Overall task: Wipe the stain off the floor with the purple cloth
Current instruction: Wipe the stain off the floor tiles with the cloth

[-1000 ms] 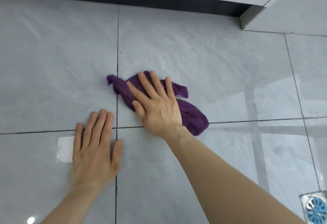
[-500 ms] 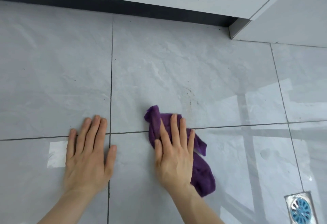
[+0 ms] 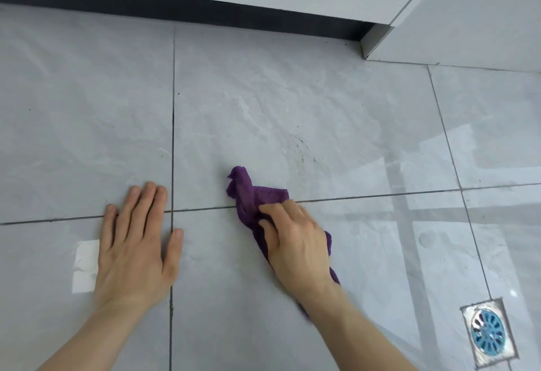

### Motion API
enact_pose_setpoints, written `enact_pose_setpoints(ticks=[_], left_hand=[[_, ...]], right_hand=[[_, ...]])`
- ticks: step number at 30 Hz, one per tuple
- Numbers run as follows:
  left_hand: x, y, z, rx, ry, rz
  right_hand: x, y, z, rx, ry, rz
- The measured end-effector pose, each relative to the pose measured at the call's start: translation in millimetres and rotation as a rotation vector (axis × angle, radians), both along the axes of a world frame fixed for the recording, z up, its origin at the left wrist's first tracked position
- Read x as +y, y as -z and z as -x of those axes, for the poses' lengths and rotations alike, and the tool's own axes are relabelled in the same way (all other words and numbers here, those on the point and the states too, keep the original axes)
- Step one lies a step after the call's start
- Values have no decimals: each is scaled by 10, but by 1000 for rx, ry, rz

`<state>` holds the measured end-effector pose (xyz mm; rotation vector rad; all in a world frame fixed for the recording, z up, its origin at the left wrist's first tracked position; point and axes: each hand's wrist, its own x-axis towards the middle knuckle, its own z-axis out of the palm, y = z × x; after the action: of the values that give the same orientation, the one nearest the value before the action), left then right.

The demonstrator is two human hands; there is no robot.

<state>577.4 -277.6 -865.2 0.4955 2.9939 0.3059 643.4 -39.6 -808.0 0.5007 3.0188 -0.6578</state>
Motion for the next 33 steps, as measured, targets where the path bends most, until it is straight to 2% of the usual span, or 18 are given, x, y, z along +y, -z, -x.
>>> enact_pose_setpoints(ticks=[2,5,7,8,10,12,15,18,26,30,33], left_hand=[[4,-1,-4,9,-3,2],[5,-7,2,14,-6,-4],[15,-19,-4,12,-3,-11],[19,-25,-6,12,-6,-16],[21,-29,-6,11,-11,-20],[20,-26,-5,5,-9,-19],[5,-6,3,1,-8,-13],[5,4,0,0,-11,-13],[10,-9,-9,2,-12,-18],[25,-26,1,-14,-9,-6],[18,-27,1,-20,7,12]], right_hand=[[167,-147,114,-107,154,270],[459,-334,137,-262,498,761],[590,-383,59,-281,644,854],[619,-362,1,-252,677,777],[602,-251,-149,-104,621,406],[484,-137,-263,64,345,71],[294,128,-341,54,-68,-62],[218,364,-348,-8,-208,-142],[-165,571,-910,72,-62,-139],[-52,568,-881,120,250,-127],[134,536,-499,133,504,-22]])
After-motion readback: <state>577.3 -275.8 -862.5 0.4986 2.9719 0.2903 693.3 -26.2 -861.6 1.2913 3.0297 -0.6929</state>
